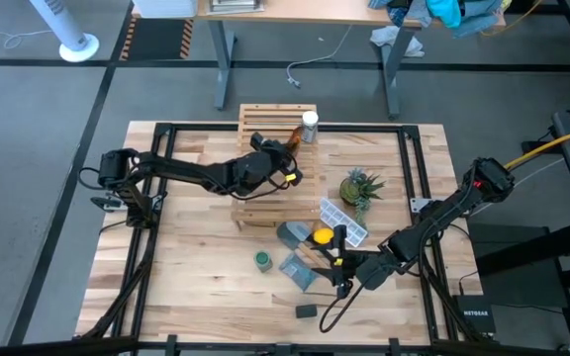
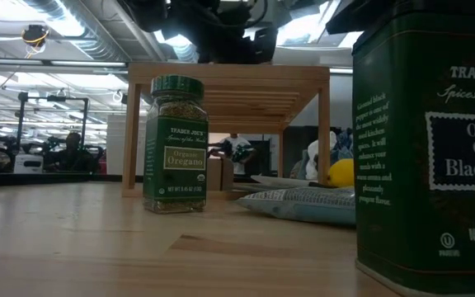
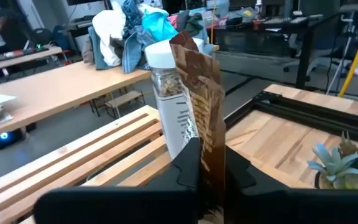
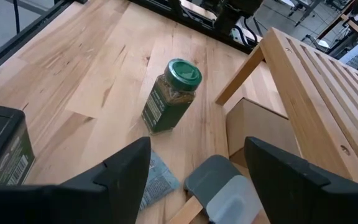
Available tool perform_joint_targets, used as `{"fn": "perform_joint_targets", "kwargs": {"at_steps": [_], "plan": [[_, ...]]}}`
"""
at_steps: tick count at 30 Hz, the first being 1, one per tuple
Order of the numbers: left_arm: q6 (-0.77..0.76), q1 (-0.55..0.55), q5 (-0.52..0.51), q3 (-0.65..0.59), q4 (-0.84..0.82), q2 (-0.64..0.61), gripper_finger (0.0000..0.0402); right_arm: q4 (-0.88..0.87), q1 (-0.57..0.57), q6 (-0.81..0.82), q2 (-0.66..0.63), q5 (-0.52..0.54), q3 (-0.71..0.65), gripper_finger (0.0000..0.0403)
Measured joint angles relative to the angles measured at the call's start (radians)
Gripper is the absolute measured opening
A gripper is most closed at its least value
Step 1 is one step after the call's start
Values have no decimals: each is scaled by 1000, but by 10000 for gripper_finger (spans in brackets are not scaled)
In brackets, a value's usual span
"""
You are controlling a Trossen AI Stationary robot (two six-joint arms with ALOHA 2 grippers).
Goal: Shelf spices
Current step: Remove the brown and orange seasoning bag from the shelf
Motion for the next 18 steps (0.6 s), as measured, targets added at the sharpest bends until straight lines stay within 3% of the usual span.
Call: {"fn": "perform_joint_targets", "kwargs": {"at_steps": [10,18], "plan": [[106,-60,-10,-1,-13,-33,4,-115,0,125,0,0,0,264],[160,-146,-61,-1,-79,-185,2,-119,1,134,0,0,0,264]]}}
